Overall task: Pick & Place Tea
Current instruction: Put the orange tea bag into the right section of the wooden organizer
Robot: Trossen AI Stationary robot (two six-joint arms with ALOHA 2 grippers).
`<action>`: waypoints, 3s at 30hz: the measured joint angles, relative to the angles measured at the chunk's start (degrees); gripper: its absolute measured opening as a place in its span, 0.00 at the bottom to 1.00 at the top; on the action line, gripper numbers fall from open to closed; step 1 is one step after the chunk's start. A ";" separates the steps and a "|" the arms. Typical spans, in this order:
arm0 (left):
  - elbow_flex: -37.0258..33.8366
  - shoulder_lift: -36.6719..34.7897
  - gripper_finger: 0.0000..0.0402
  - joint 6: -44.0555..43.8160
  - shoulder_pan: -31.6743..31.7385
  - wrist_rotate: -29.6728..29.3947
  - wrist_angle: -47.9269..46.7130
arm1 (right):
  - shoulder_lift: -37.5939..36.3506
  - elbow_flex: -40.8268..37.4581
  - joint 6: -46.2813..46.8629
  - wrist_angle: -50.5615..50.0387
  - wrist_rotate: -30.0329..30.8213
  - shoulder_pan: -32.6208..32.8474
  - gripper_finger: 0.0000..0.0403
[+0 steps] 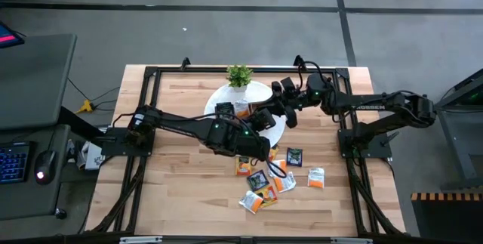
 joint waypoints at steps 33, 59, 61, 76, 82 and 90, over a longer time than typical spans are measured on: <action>0.00 0.00 0.41 -13.89 0.15 5.81 1.54 | 0.00 0.00 -4.23 -1.89 -1.75 0.43 0.00; -0.02 -7.30 0.74 -64.70 0.50 -1.94 -22.89 | 0.02 0.00 -6.82 -12.71 -1.17 -11.66 0.00; 0.06 -8.92 0.74 -70.47 0.50 -1.69 -25.61 | 0.02 0.00 -7.33 -14.12 -1.19 -12.89 0.00; -7.64 -25.30 0.74 -86.17 0.56 -5.70 -28.76 | 1.31 -0.28 -11.94 -18.58 0.59 -17.75 0.00; -17.20 -36.76 0.74 -93.48 0.46 -8.36 -28.84 | 5.76 -5.09 -9.99 -2.94 5.02 -17.08 0.00; -27.99 -44.58 0.74 -95.61 0.44 -7.77 -21.89 | 12.31 -15.37 -2.14 21.96 8.98 -17.09 0.00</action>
